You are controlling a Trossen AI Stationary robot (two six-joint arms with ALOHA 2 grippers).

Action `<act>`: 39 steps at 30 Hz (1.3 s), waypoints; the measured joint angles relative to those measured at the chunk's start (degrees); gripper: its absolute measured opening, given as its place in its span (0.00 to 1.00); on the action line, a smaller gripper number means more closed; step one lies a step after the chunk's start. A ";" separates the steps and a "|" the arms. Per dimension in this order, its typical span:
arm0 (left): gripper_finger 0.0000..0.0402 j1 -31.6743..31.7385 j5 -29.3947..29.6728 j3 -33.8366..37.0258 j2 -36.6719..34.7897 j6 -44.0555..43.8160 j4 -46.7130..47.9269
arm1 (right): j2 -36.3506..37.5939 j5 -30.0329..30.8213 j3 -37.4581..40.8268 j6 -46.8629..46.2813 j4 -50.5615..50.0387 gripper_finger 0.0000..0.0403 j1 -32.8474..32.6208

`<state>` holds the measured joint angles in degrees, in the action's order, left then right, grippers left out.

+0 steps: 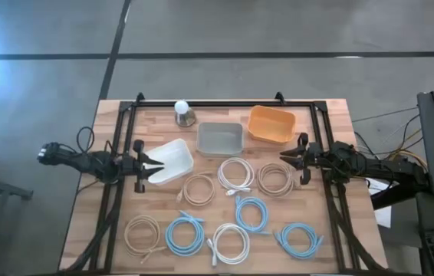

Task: Sort HDMI cables

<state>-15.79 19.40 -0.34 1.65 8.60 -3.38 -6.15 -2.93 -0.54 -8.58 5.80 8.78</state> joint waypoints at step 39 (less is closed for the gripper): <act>0.22 0.02 -0.02 0.00 0.00 0.00 0.00 | 0.01 0.00 0.00 0.00 0.00 0.20 0.00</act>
<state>-15.77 19.38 -0.34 1.65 8.60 -3.38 -6.13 -2.93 -0.54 -8.58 5.80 8.78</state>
